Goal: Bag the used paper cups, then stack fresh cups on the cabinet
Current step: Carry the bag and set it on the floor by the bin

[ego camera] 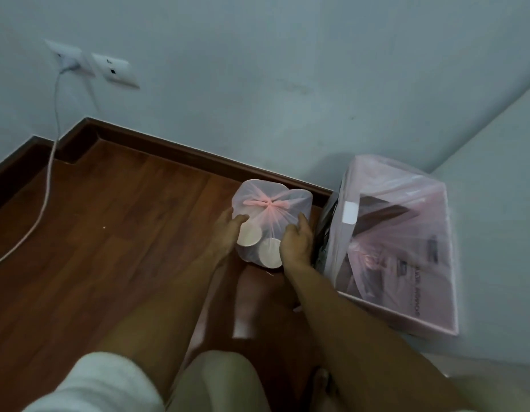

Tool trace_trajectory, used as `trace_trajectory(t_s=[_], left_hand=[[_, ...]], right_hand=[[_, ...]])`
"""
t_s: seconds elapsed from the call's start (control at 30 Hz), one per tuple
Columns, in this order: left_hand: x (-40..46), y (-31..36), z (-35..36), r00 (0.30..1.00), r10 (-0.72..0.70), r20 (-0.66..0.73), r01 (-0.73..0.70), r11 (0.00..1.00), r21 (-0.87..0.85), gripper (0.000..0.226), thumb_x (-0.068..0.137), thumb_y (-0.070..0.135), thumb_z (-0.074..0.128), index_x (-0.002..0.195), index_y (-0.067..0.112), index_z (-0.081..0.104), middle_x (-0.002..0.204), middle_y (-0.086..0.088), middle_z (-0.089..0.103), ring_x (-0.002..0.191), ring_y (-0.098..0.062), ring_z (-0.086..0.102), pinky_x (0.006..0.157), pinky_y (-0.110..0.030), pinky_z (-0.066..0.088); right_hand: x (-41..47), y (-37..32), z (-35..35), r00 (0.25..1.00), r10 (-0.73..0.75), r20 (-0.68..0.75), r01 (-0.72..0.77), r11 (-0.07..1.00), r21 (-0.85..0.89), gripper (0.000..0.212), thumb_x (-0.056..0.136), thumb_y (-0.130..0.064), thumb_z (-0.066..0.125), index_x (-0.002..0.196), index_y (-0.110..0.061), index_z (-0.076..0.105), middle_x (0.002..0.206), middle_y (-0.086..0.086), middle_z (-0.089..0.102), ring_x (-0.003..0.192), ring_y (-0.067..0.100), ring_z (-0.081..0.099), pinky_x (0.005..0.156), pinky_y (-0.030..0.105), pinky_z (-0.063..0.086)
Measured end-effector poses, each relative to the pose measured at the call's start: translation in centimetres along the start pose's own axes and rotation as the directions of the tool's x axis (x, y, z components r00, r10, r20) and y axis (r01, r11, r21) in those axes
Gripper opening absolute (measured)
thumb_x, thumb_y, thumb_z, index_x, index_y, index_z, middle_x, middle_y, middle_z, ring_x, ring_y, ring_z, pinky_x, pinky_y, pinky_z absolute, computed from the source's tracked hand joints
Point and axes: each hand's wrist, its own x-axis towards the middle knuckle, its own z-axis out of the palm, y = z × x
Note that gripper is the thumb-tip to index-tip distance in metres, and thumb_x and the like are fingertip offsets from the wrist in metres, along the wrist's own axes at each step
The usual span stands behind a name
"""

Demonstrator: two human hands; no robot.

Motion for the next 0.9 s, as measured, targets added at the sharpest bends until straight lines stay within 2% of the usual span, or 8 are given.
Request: trace_trajectory(t_s=[0.2,0.3,0.37,0.43,0.57,0.7,0.8,0.9], left_hand=[[-9.8,11.4,-1.9,0.999,0.047,-0.001,-0.046,0.983,0.179,0.045,0.097,0.014,0.064,0.141,0.007,0.056,0.123,0.002,0.058,0.097,-0.013,0.058,0.084,-0.031,0.046],[-15.6,18.1,-3.1,0.999,0.039,-0.003,-0.038,0.980,0.196,0.049,0.096,0.014,0.065,0.144,0.005,0.055,0.133,-0.004,0.060,0.110,-0.016,0.057,0.089,-0.028,0.047],[-19.7,23.1,-3.7,0.998,0.060,0.006,-0.060,0.977,0.205,0.047,0.097,0.011,0.065,0.142,0.003,0.056,0.134,-0.006,0.060,0.113,-0.015,0.056,0.082,-0.013,0.046],[-23.5,27.7,-4.2,0.998,0.058,0.023,-0.062,0.976,0.209,0.045,0.096,0.009,0.066,0.139,0.002,0.058,0.131,-0.003,0.061,0.111,-0.015,0.057,0.077,-0.006,0.046],[-30.6,36.3,-5.6,0.997,0.051,0.066,-0.066,0.968,0.243,0.049,0.090,0.017,0.074,0.137,0.007,0.062,0.134,-0.009,0.066,0.123,-0.020,0.062,0.110,-0.036,0.047],[-36.0,42.9,-6.0,0.990,0.100,0.103,-0.126,0.949,0.290,0.050,0.092,0.017,0.072,0.139,0.005,0.060,0.130,-0.008,0.066,0.118,-0.019,0.062,0.110,-0.034,0.047],[-40.6,47.4,-5.2,0.981,0.116,0.156,-0.161,0.933,0.323,0.052,0.092,0.021,0.070,0.140,0.009,0.059,0.133,-0.009,0.065,0.121,-0.021,0.062,0.110,-0.038,0.047],[-44.2,50.1,-3.4,0.965,0.141,0.219,-0.211,0.916,0.341,0.052,0.091,0.024,0.069,0.141,0.013,0.059,0.134,-0.008,0.065,0.123,-0.022,0.061,0.110,-0.042,0.047]], right_hand=[[-7.7,-9.3,-4.6,0.994,0.010,0.111,-0.003,0.998,-0.067,0.053,0.098,-0.024,0.046,0.151,-0.017,0.048,0.152,0.013,0.049,0.136,0.035,0.049,0.116,0.050,0.039],[-12.6,-15.4,-8.0,0.995,-0.023,0.100,0.030,0.997,-0.067,0.053,0.092,-0.027,0.046,0.141,-0.013,0.057,0.138,0.012,0.061,0.124,0.033,0.058,0.110,0.045,0.045],[-16.3,-20.5,-11.1,0.995,-0.032,0.091,0.040,0.995,-0.087,0.036,0.099,-0.013,0.048,0.131,-0.008,0.063,0.125,0.007,0.064,0.114,0.024,0.058,0.100,0.030,0.044],[-19.1,-24.8,-13.8,0.996,-0.033,0.082,0.041,0.994,-0.102,0.027,0.101,-0.008,0.046,0.120,-0.006,0.066,0.120,0.012,0.068,0.110,0.027,0.061,0.095,0.031,0.044],[-24.7,-32.9,-18.7,0.995,-0.052,0.084,0.062,0.991,-0.115,0.038,0.101,-0.012,0.043,0.134,-0.009,0.061,0.135,0.010,0.065,0.124,0.028,0.059,0.109,0.038,0.044],[-28.4,-39.0,-23.0,0.992,-0.081,0.095,0.089,0.993,-0.083,0.040,0.097,-0.020,0.046,0.133,-0.014,0.062,0.125,0.001,0.068,0.117,0.023,0.062,0.105,0.037,0.048],[-30.8,-42.3,-27.7,0.995,-0.094,0.030,0.094,0.995,-0.024,0.049,0.087,-0.035,0.048,0.133,-0.025,0.062,0.127,0.002,0.071,0.118,0.025,0.066,0.105,0.047,0.051],[-33.3,-45.1,-32.2,0.990,-0.140,-0.001,0.140,0.990,0.005,0.046,0.088,-0.028,0.053,0.133,-0.019,0.063,0.126,0.004,0.070,0.115,0.020,0.067,0.104,0.045,0.053]])
